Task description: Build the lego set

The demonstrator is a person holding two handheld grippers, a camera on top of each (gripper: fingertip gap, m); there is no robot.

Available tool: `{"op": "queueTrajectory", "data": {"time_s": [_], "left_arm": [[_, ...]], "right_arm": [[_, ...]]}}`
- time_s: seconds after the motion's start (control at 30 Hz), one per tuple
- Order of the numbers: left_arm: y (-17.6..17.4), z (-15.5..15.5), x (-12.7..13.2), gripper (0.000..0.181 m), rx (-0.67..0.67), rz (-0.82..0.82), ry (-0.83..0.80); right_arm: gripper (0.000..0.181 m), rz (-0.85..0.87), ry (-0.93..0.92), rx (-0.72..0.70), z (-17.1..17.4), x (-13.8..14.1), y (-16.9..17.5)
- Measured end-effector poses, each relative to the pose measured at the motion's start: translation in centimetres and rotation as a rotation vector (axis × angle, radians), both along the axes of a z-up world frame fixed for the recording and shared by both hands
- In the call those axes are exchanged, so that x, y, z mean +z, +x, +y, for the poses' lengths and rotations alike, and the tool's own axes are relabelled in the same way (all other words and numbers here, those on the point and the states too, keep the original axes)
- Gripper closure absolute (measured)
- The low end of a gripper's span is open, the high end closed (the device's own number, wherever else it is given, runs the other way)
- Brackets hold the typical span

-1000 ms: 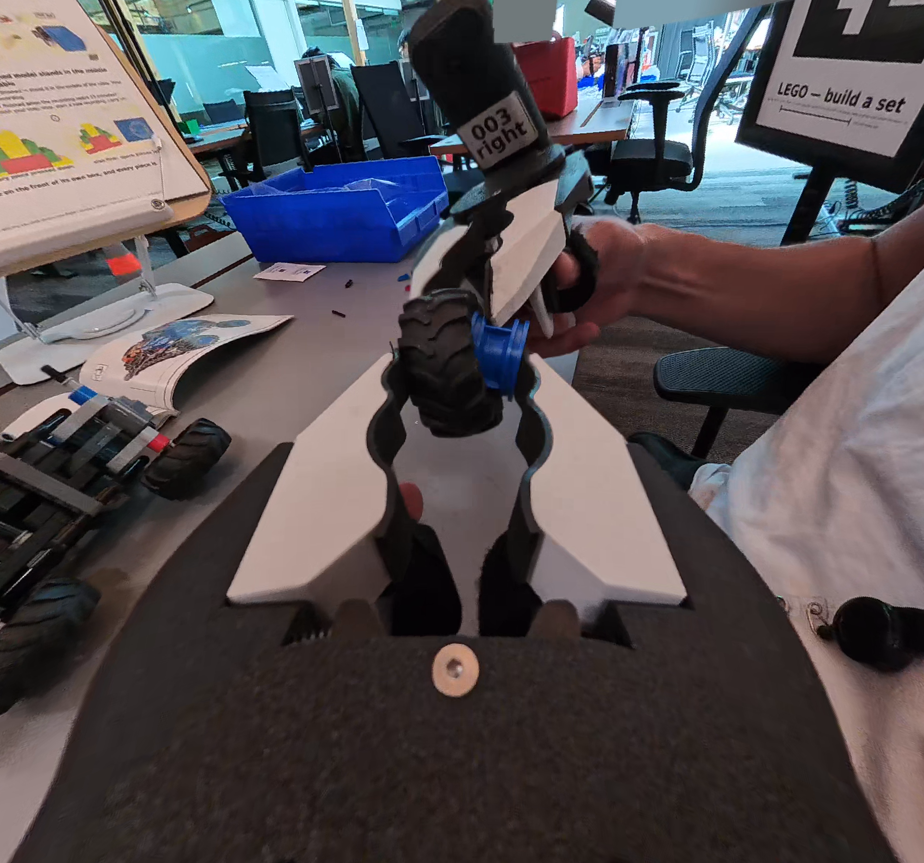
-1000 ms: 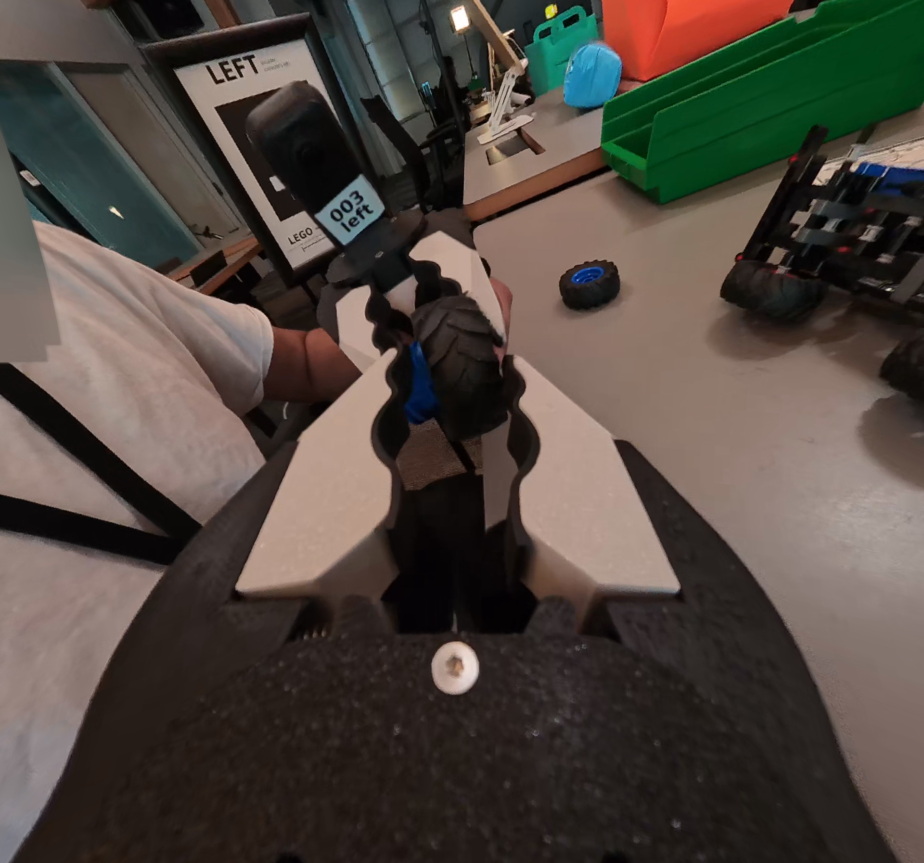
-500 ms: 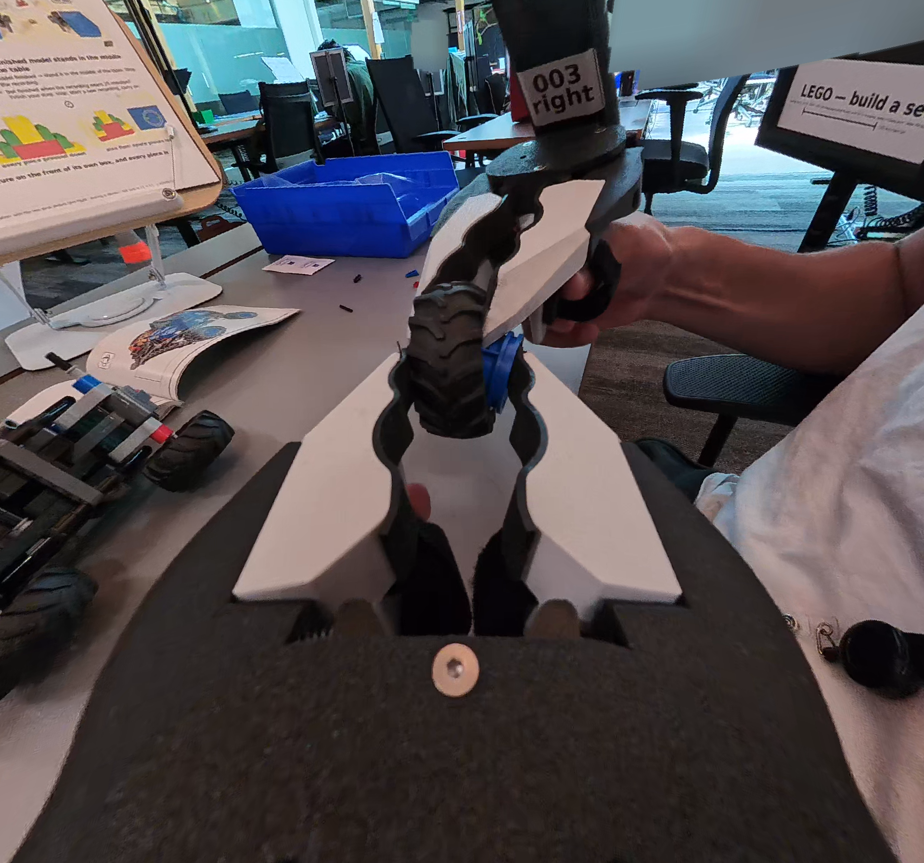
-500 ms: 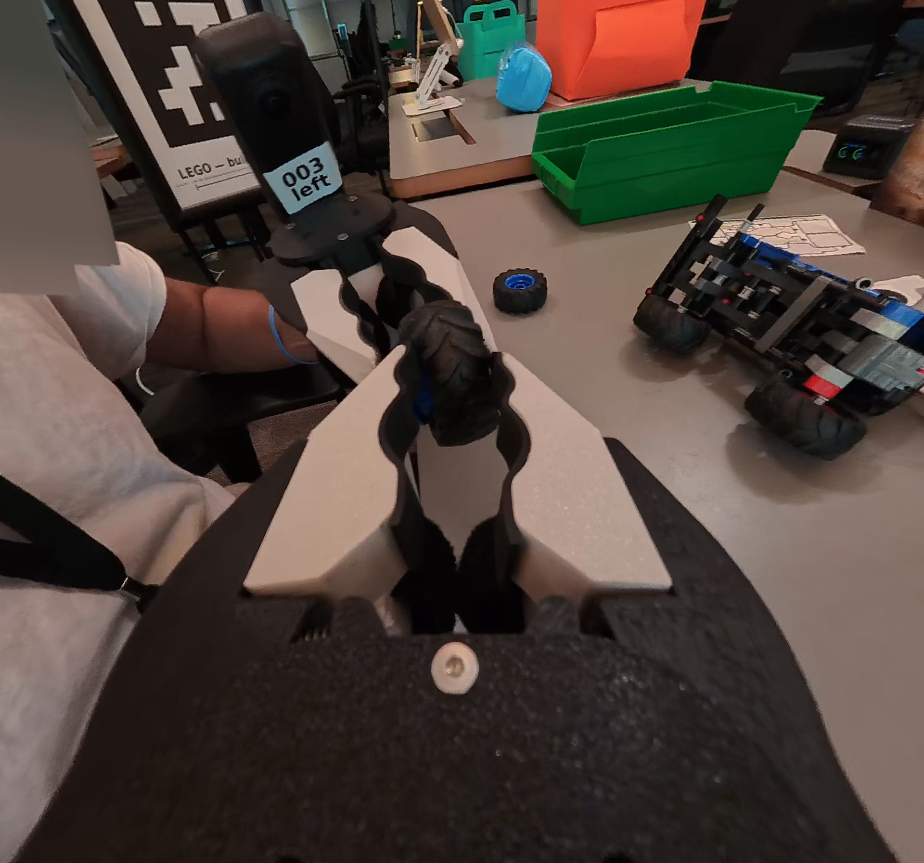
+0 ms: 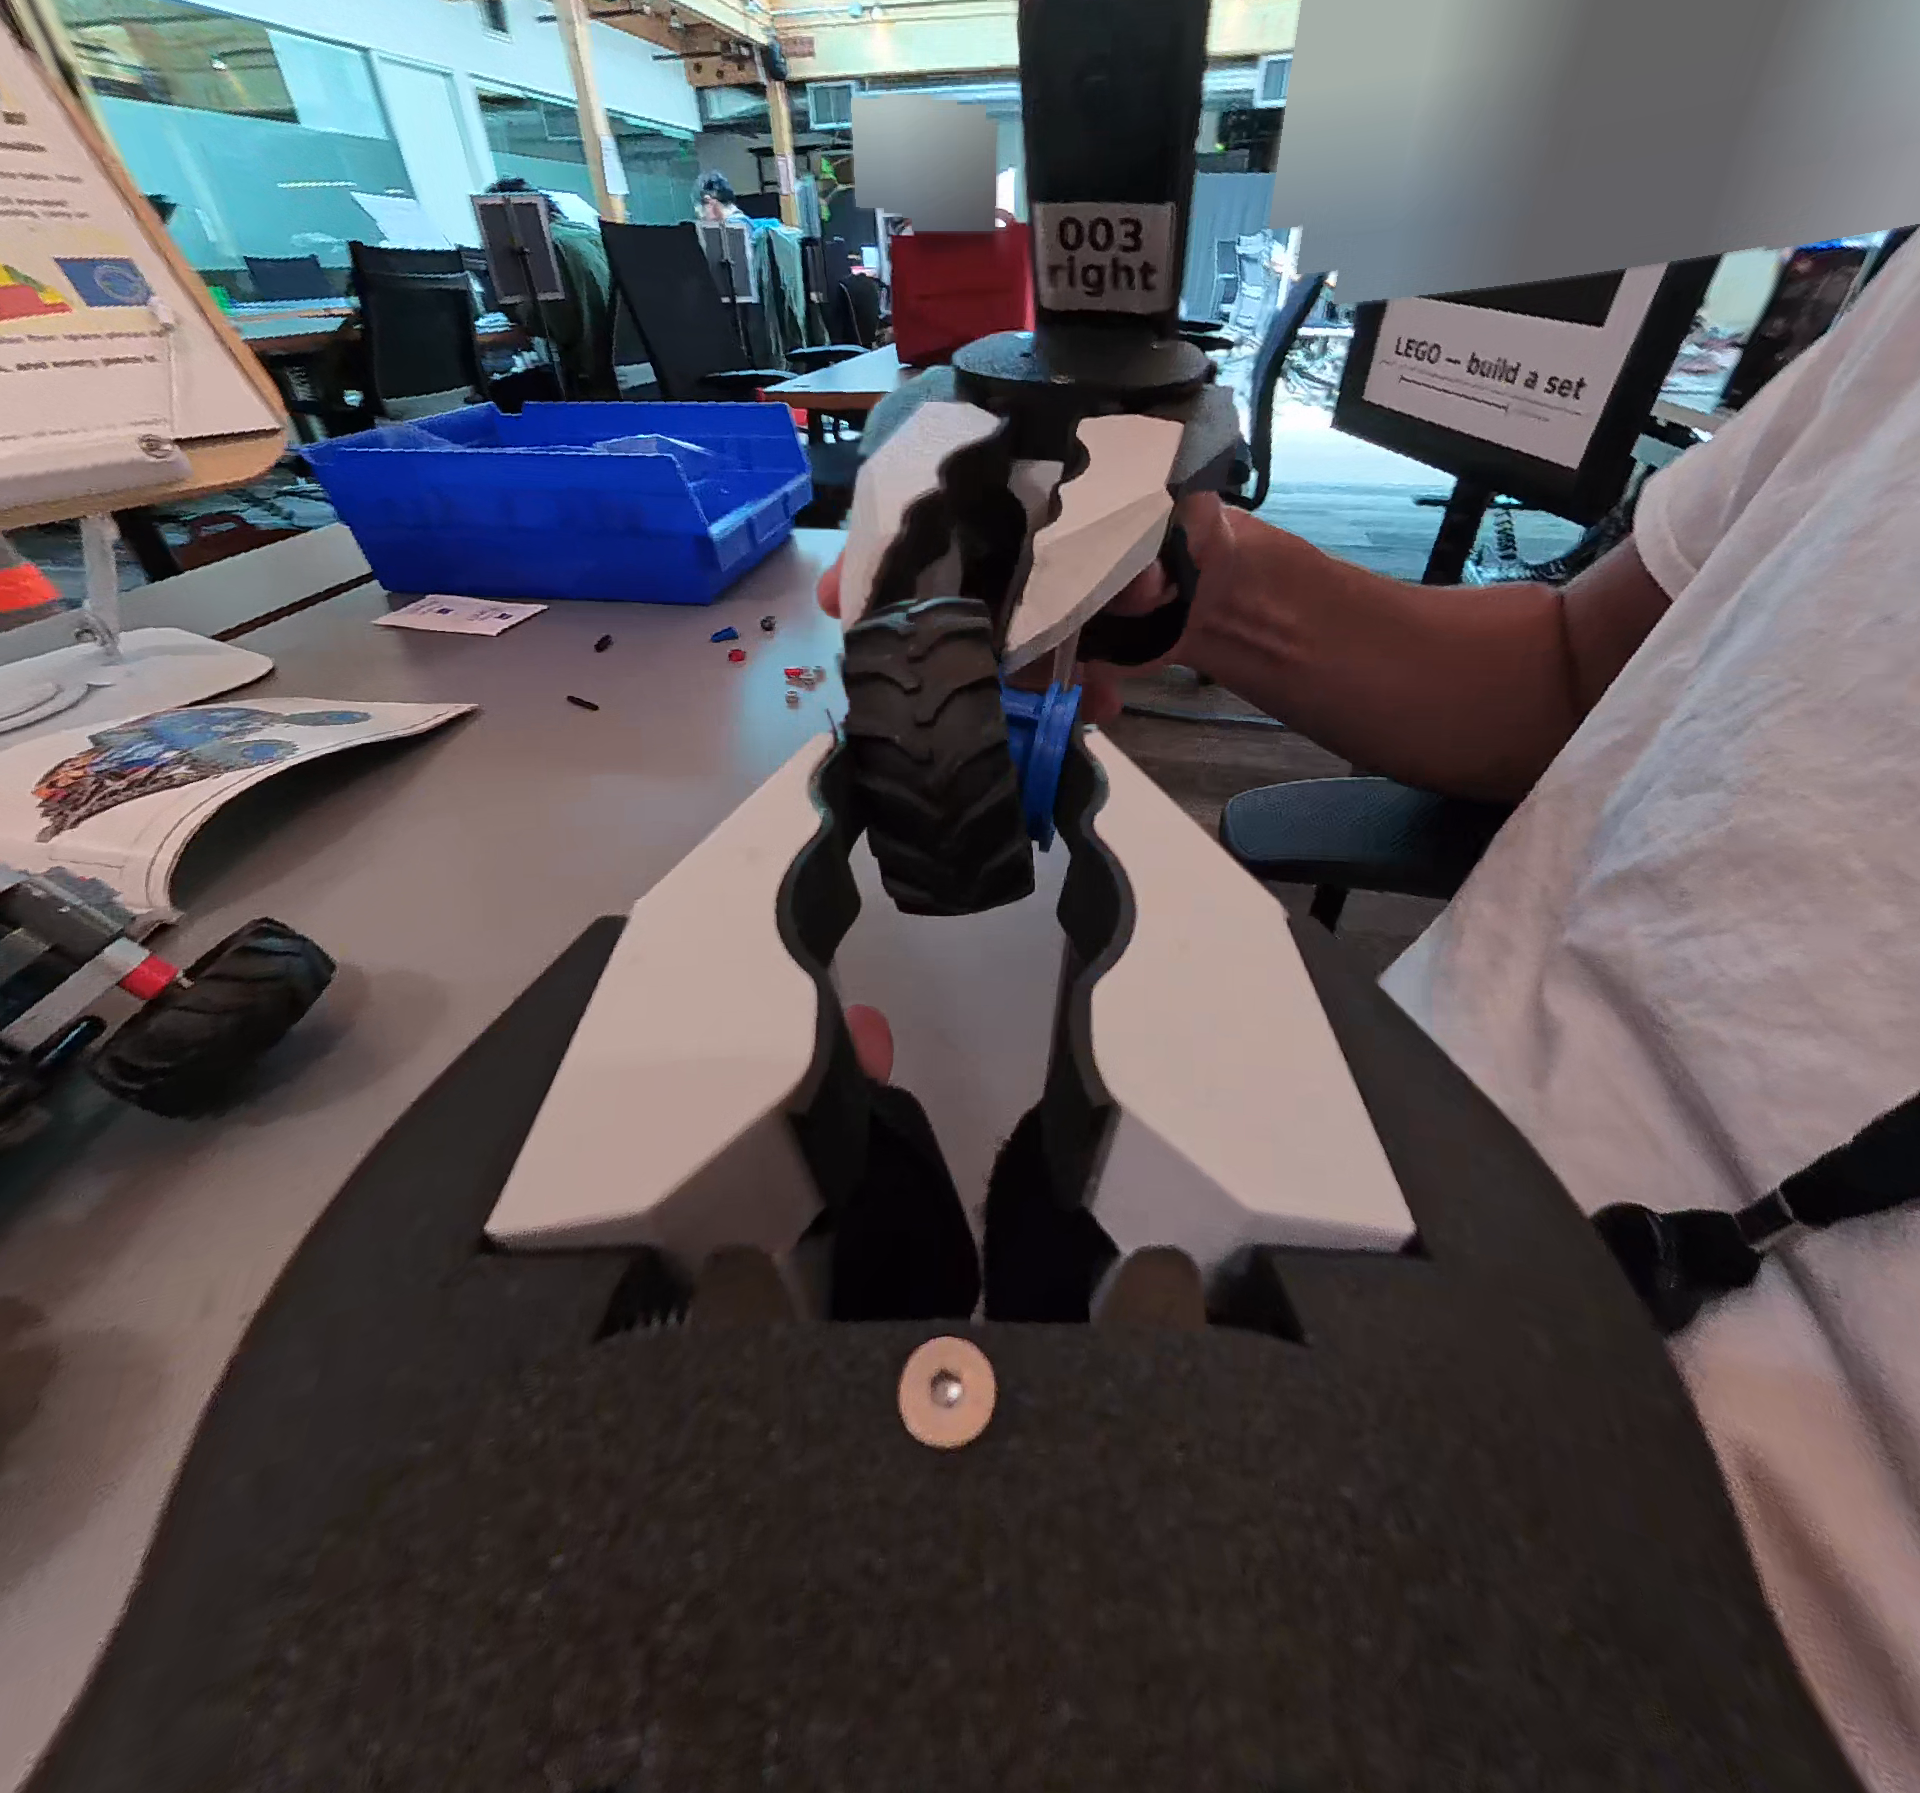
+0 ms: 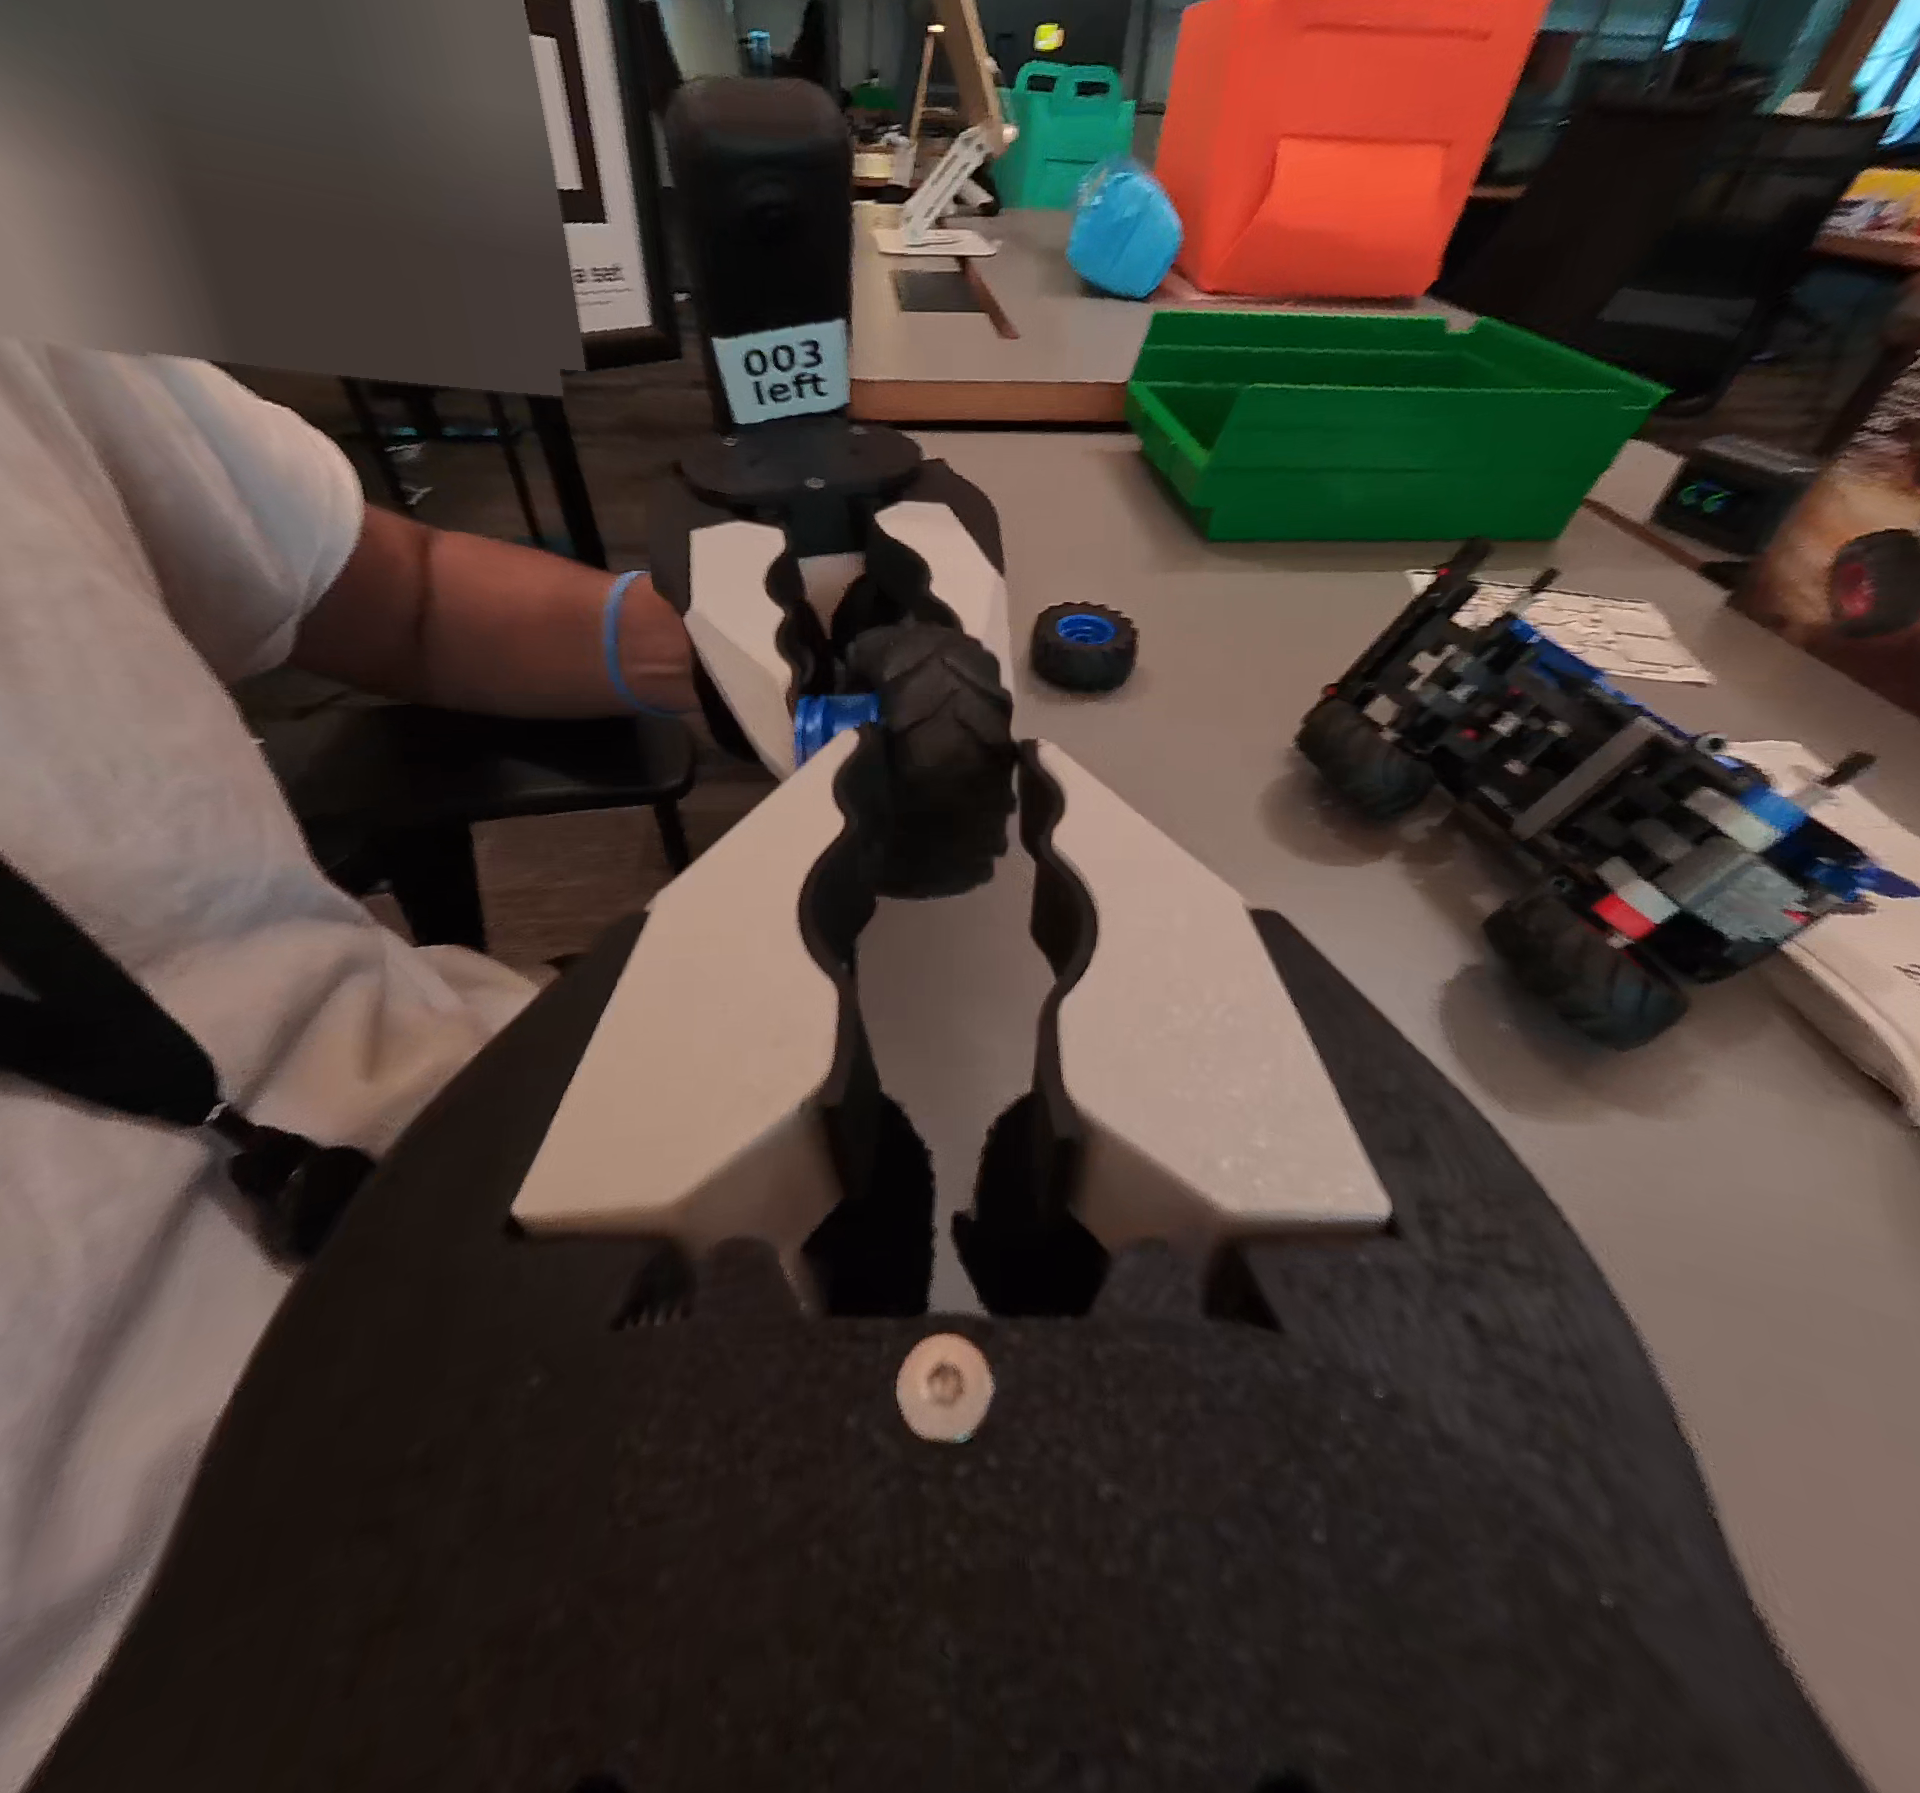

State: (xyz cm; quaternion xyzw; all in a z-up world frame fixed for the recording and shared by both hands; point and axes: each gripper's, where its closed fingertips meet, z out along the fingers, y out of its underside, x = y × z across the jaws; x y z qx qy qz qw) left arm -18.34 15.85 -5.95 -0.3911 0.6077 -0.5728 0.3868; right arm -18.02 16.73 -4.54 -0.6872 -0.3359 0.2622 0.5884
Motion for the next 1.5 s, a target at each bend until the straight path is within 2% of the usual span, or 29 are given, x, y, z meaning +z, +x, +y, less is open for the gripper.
{"op": "queueTrajectory", "data": {"time_s": [0.07, 0.33, 0.43, 0.53, 0.67, 0.73, 0.8, 0.83, 0.93, 1.1, 1.23, 1.27, 1.5], "left_arm": [[0.2, -0.6, -0.4, 0.147, -0.004, 0.000, 0.038], [0.4, -2.1, -0.9, 0.148, 0.002, -0.007, 0.157], [0.5, -2.0, -0.5, 0.149, 0.035, -0.016, 0.174], [1.0, -1.2, -1.0, 0.146, 0.118, -0.005, 0.243], [1.2, -0.7, -1.3, 0.146, 0.125, -0.001, 0.244], [1.1, -1.0, -1.4, 0.146, 0.081, -0.017, 0.218], [1.1, -0.3, -1.4, 0.150, 0.086, -0.025, 0.193], [0.9, -0.1, -1.0, 0.150, 0.068, -0.037, 0.142], [0.1, -0.2, 0.6, 0.150, -0.012, -0.072, -0.014], [0.1, -1.0, 0.4, 0.151, -0.034, -0.082, 0.001], [0.2, -0.5, 0.2, 0.150, 0.002, -0.076, 0.011], [0.3, -0.4, 0.3, 0.151, 0.020, -0.074, 0.008], [0.6, -0.3, 0.2, 0.153, 0.049, -0.062, -0.001]], "right_arm": [[0.150, -0.005, -0.074, 0.029, -0.3, -0.7, -0.6], [0.154, -0.037, -0.133, 0.089, -1.6, -1.4, -1.0], [0.149, -0.072, -0.080, 0.056, -1.5, -1.1, -0.9], [0.157, -0.174, -0.027, -0.028, -0.9, -1.5, -0.5], [0.156, -0.195, -0.005, -0.085, -0.5, -1.7, -0.3], [0.153, -0.182, -0.020, -0.063, -0.7, -1.6, -0.3], [0.135, -0.097, -0.013, -0.006, -1.3, -0.6, 0.0], [0.133, -0.041, -0.025, 0.040, -1.8, -0.3, 0.2], [0.125, -0.060, -0.043, 0.027, -1.1, -1.9, 0.9], [0.141, -0.010, -0.015, 0.111, -1.2, -1.9, -1.1], [0.146, 0.021, -0.046, 0.100, -0.9, -2.2, -1.1], [0.154, 0.029, -0.051, 0.099, -1.0, -2.1, -1.1], [0.154, -0.007, -0.043, 0.069, -1.0, -2.3, -0.8]]}}
